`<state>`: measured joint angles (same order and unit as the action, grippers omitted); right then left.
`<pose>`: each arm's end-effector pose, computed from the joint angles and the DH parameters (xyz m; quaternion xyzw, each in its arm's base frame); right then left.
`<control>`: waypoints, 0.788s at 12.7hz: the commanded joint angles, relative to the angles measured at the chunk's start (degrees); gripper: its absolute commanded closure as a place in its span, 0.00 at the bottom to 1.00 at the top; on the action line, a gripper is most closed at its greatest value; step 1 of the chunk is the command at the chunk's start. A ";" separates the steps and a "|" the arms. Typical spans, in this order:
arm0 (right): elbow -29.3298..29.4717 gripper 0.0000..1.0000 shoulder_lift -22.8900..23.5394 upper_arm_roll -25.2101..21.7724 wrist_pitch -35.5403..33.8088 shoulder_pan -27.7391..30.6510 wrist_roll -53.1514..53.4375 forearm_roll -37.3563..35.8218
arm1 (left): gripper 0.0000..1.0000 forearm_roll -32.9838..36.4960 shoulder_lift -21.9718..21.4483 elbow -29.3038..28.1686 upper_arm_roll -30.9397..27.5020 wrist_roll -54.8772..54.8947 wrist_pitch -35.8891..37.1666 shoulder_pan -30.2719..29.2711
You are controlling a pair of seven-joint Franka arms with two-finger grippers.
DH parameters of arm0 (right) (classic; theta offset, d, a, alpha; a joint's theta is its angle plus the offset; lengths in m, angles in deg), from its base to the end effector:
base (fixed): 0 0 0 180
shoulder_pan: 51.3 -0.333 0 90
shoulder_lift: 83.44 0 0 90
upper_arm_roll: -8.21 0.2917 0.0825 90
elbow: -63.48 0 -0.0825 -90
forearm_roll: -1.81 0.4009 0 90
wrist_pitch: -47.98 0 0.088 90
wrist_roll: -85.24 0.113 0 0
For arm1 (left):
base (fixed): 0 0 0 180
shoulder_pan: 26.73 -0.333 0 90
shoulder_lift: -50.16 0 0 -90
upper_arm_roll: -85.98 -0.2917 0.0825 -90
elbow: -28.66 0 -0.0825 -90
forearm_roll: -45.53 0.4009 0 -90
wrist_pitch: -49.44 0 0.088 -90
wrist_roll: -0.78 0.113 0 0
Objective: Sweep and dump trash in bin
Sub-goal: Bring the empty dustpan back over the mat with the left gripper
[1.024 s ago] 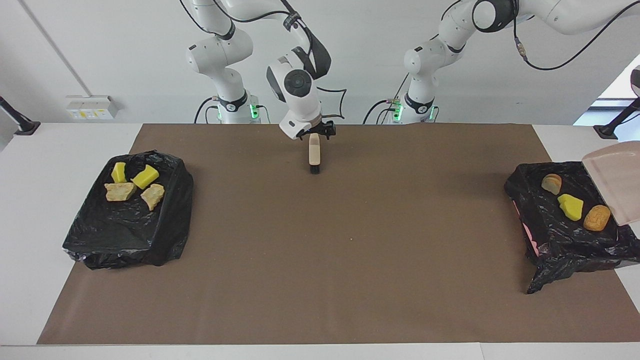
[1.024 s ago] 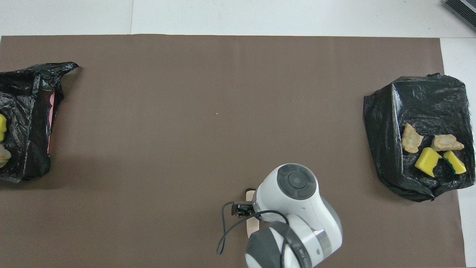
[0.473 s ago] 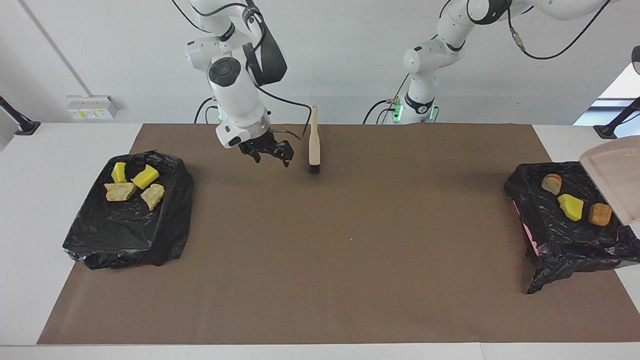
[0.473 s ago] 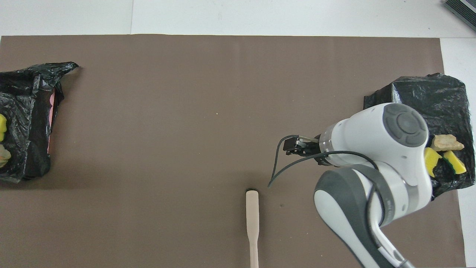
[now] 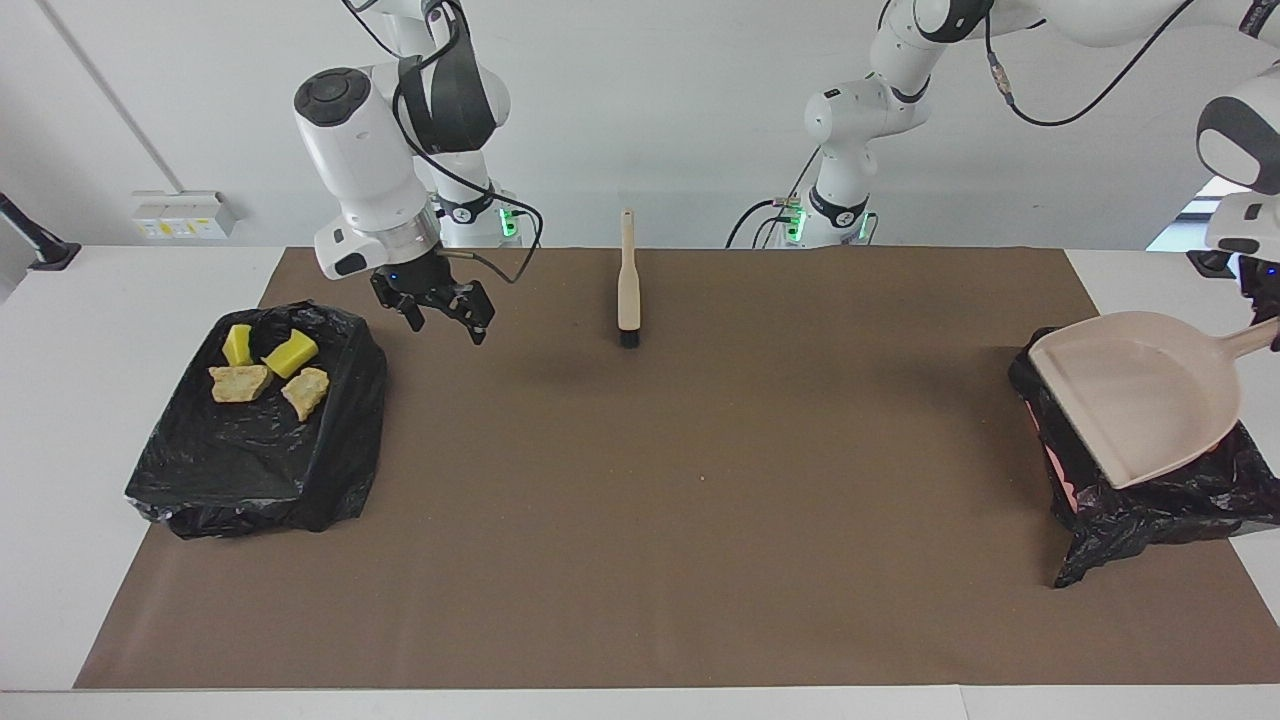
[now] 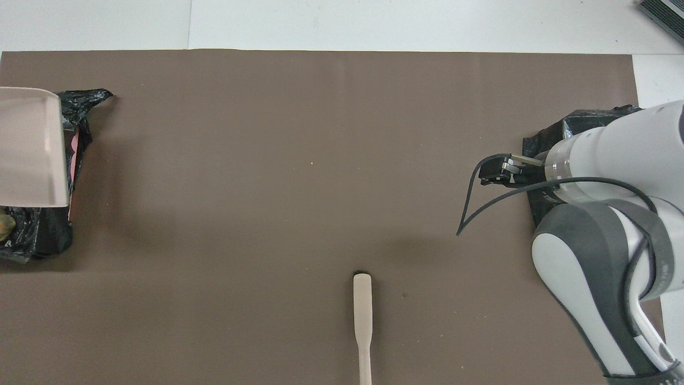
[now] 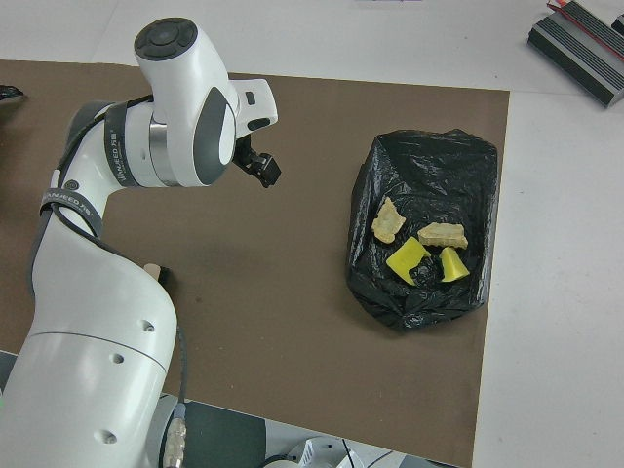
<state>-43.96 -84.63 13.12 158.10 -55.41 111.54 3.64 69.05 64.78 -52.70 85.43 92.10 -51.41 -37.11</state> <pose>0.5723 0.0936 0.4866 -0.9872 0.1550 -0.0278 0.0238 0.6399 0.1612 0.5375 -0.7276 0.6540 0.1318 0.1597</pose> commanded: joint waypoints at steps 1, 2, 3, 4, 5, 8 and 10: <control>5.81 0.00 -0.31 0.80 -4.97 0.41 -0.72 -2.61 | 1.00 -5.05 -5.29 -8.88 -0.86 -11.63 0.92 5.87; 8.71 0.00 -0.31 0.80 -8.39 0.41 -0.81 -3.40 | 1.00 -6.29 -5.65 -10.20 -0.77 -16.82 1.27 8.16; 11.52 0.00 -0.31 0.71 -11.56 0.58 -1.33 -3.67 | 1.00 -7.78 -5.91 -11.43 -0.86 -21.74 1.79 10.88; 13.81 0.00 -0.31 0.71 -14.46 0.85 -2.47 -3.67 | 1.00 -9.18 -6.26 -12.84 -0.86 -26.84 1.45 12.91; 15.31 0.00 -0.31 0.71 -16.23 1.63 -3.78 -3.67 | 1.00 -10.85 -6.70 -13.46 -0.86 -32.20 1.71 15.01; 19.53 0.00 -1.01 0.62 -22.12 4.44 -7.21 -3.49 | 1.00 -14.98 -6.62 -13.56 -0.86 -45.30 1.89 21.52; 21.04 0.00 -2.24 0.62 -24.67 7.52 -10.11 -3.49 | 1.00 -18.32 -5.57 -12.59 -0.86 -56.28 2.15 26.70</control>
<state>-24.82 -86.11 13.15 136.17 -50.79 104.83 0.85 53.35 60.46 -64.07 85.76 43.86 -49.72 -14.77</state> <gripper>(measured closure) 0.000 0.692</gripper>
